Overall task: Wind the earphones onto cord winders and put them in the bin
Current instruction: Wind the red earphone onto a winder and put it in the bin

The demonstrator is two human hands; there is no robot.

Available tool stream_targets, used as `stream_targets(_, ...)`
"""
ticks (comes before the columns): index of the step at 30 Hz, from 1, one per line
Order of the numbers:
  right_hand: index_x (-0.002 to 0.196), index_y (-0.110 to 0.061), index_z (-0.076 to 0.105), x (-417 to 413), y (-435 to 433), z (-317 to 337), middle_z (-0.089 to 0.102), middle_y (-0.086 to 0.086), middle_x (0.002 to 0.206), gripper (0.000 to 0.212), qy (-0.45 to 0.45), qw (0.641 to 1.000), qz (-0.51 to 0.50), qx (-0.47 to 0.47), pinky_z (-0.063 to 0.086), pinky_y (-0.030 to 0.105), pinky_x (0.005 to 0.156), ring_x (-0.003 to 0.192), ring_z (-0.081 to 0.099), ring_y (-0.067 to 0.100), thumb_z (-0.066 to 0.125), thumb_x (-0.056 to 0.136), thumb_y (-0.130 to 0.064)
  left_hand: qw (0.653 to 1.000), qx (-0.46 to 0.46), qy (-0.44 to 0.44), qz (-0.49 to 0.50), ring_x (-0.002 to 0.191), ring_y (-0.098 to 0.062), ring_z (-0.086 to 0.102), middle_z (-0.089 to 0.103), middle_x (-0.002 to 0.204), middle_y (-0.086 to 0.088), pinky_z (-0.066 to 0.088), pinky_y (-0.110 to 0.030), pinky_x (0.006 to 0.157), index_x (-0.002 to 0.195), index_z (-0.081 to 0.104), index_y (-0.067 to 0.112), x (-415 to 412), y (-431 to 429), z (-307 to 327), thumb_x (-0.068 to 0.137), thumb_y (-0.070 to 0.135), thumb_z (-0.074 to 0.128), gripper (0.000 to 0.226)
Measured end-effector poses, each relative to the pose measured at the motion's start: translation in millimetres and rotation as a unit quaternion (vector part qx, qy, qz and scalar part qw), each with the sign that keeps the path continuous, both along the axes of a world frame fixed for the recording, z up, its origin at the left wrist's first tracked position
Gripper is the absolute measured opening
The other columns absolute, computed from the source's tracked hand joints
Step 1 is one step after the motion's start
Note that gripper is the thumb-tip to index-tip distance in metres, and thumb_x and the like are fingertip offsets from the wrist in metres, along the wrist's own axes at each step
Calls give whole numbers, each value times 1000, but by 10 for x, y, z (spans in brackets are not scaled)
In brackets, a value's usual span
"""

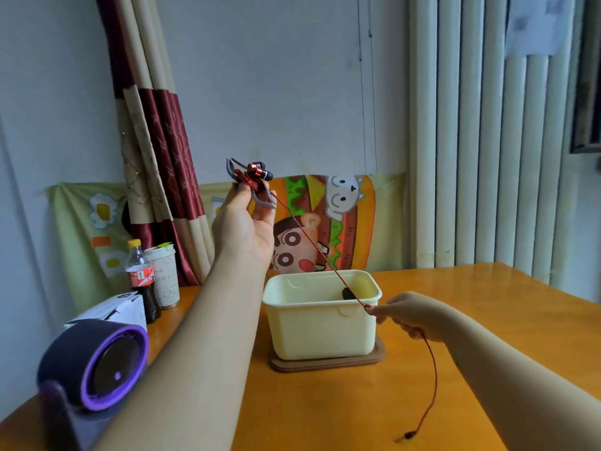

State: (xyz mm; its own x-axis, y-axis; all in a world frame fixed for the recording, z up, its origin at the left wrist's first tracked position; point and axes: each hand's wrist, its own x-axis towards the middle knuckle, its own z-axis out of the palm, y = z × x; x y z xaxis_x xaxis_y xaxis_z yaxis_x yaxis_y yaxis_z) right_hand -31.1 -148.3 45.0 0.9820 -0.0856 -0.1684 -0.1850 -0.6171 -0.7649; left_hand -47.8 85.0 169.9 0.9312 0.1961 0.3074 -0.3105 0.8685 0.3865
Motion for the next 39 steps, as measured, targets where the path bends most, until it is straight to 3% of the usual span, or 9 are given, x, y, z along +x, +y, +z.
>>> stream_targets(3, 75, -20, 68, -43, 65, 136, 50, -1, 71, 34, 9, 992, 7, -125, 35, 21, 52, 61, 41, 12, 60, 86, -51, 1000, 5, -8, 13, 75, -21, 64, 63, 96, -17, 56, -30, 74, 101, 59, -1, -69, 44, 140, 99, 2, 50, 10)
stream_targets(7, 88, -17, 74, -4, 114, 210, 68, 1, 105, 30, -13, 966, 37, -256, 44, 29, 88, 99, 60, 17, 61, 88, -45, 1000, 9, -14, 10, 79, -22, 65, 63, 96, -16, 57, -31, 78, 100, 60, 0, -164, 66, 254, 98, 2, 51, 10)
stream_targets(11, 105, -10, 70, 30, 170, 303, 69, 5, 99, 35, -93, 943, 34, -318, 52, 31, 86, 90, 63, 20, 63, 88, -40, 999, 32, -11, 18, 79, -22, 66, 65, 97, -16, 59, -31, 76, 96, 63, 1, -204, 16, 237, 97, 2, 53, 10)
stream_targets(16, 117, -7, 64, -231, 405, 852, 68, 7, 111, 30, -288, 955, 72, -7, 49, 26, 86, 103, 63, 19, 46, 100, -24, 997, 71, -12, 17, 88, -25, 64, 64, 105, -19, 57, -32, 80, 99, 64, 0, -240, -64, 262, 97, 1, 53, 11)
stream_targets(22, 131, -16, 51, -531, 823, 1355, 62, 7, 126, 41, -262, 908, 212, 249, 44, 39, 104, 116, 59, 19, 60, 91, -21, 993, 116, -21, 25, 98, -26, 62, 64, 112, -18, 57, -30, 77, 109, 64, -1, -255, -177, 259, 97, 2, 53, 17)
stream_targets(27, 116, -4, 57, -552, 876, 1459, 59, 6, 76, 23, -215, 895, 206, 332, 48, 23, 56, 58, 50, 12, 57, 94, -10, 992, 116, -30, 27, 94, -25, 64, 65, 112, -19, 58, -27, 72, 117, 63, -3, -262, -165, 300, 97, 1, 53, 23)
stream_targets(31, 106, -6, 65, -462, 659, 1377, 39, -2, 60, 24, -211, 911, 210, 286, 22, 22, 47, 49, 28, 9, 46, 100, -20, 996, 61, -40, 42, 79, -20, 67, 66, 97, -15, 58, -25, 61, 102, 63, 0, -240, 5, 411, 96, 0, 54, 11)
stream_targets(35, 119, -13, 63, -343, 483, 1190, 44, -3, 62, 34, -230, 961, 139, 61, 29, 17, 47, 52, 34, 8, 39, 102, -30, 998, 27, -41, 50, 81, -20, 69, 66, 100, -14, 57, -25, 63, 104, 63, 1, -225, 98, 479, 96, 3, 55, 12)
stream_targets(39, 110, -7, 60, -102, 342, 834, 64, 9, 102, 43, -190, 959, 106, -179, 50, 31, 85, 92, 60, 19, 28, 104, -35, 997, 30, -42, 56, 85, -22, 69, 66, 102, -15, 58, -26, 64, 100, 64, 3, -261, 29, 488, 95, 2, 56, 9)
